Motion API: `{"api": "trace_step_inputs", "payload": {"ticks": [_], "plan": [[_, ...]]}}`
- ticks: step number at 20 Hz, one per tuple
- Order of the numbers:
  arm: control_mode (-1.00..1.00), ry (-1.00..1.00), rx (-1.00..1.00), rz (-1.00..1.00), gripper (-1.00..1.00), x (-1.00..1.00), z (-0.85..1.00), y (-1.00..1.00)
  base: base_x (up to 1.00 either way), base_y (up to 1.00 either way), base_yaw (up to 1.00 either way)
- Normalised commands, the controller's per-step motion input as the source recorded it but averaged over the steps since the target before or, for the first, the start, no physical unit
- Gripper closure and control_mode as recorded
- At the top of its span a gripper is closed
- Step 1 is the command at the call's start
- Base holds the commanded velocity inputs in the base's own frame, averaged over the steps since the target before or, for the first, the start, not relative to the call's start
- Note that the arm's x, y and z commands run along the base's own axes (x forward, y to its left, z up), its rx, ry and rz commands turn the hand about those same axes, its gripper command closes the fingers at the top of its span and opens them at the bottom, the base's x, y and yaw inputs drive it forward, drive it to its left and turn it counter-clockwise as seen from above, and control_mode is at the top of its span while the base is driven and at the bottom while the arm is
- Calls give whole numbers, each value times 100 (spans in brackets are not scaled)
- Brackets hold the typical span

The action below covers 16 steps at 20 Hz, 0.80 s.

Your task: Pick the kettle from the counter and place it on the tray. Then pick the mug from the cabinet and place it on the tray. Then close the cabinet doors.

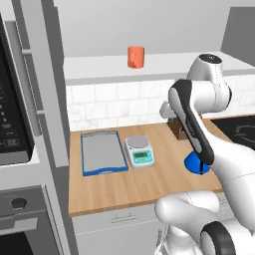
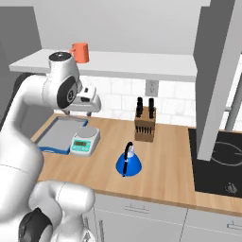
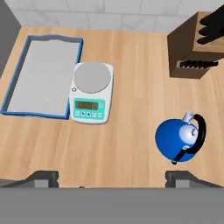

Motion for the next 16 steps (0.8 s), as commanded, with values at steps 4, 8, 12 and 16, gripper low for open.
{"api": "trace_step_inputs", "payload": {"ticks": [4, 8, 12, 16], "plan": [[-100, -11, 0, 0, -100, -40, -25, -53, 0, 0, 0], [-100, 0, 0, 0, -100, -21, -32, -66, 0, 0, 0], [-100, 0, 0, 0, -100, -2, -38, -69, 0, 0, 0], [-100, 0, 0, 0, -100, 5, -39, -57, 0, 0, 0]]}}
